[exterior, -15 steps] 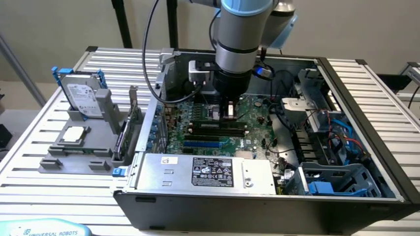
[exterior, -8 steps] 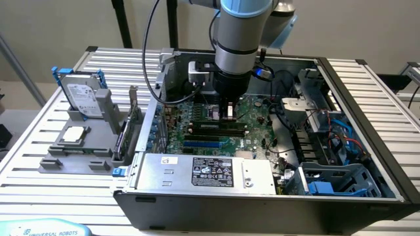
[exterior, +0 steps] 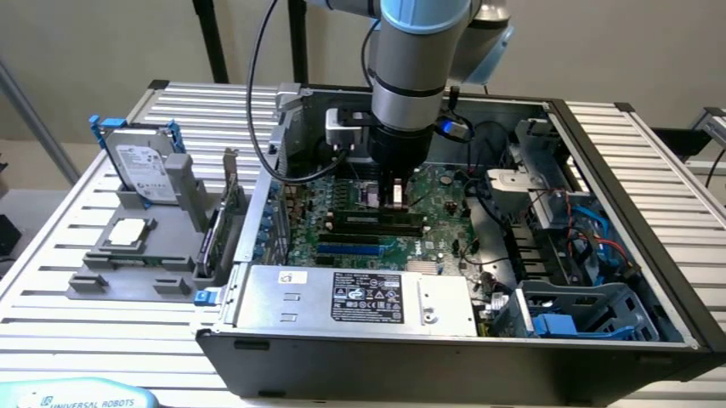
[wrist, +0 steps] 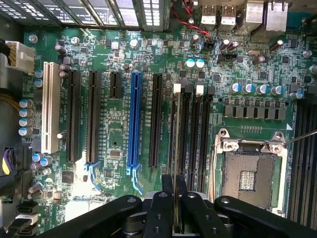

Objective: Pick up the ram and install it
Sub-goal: 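Insert the ram into the slot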

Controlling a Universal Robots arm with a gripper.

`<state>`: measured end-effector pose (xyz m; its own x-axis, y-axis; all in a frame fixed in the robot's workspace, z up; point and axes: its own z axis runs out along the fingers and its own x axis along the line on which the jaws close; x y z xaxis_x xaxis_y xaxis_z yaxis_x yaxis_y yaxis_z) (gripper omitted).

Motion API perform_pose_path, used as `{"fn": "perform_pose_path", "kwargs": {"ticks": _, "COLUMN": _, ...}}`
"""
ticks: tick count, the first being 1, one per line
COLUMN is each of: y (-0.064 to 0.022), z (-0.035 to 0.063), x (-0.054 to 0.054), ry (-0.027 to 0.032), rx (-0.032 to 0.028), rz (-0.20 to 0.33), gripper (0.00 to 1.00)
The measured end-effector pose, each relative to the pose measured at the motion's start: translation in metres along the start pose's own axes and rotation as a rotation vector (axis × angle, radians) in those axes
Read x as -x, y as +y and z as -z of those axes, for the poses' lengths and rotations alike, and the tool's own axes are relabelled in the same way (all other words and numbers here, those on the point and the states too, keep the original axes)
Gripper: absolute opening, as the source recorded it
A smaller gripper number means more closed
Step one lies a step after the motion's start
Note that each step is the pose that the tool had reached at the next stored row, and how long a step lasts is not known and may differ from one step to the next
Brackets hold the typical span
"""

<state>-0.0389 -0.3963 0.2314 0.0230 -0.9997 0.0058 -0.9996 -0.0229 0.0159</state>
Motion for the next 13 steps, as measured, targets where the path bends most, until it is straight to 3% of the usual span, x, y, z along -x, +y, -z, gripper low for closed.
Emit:
{"fn": "perform_pose_path", "kwargs": {"ticks": 6, "y": 0.0, "z": -0.0022, "x": 0.0, "ry": 0.0042, "rx": -0.0019, "rz": 0.0, "gripper": 0.14}}
{"fn": "perform_pose_path", "kwargs": {"ticks": 13, "y": -0.0001, "z": -0.0035, "x": 0.0001, "ry": 0.0052, "rx": -0.0022, "rz": 0.0, "gripper": 0.14}}
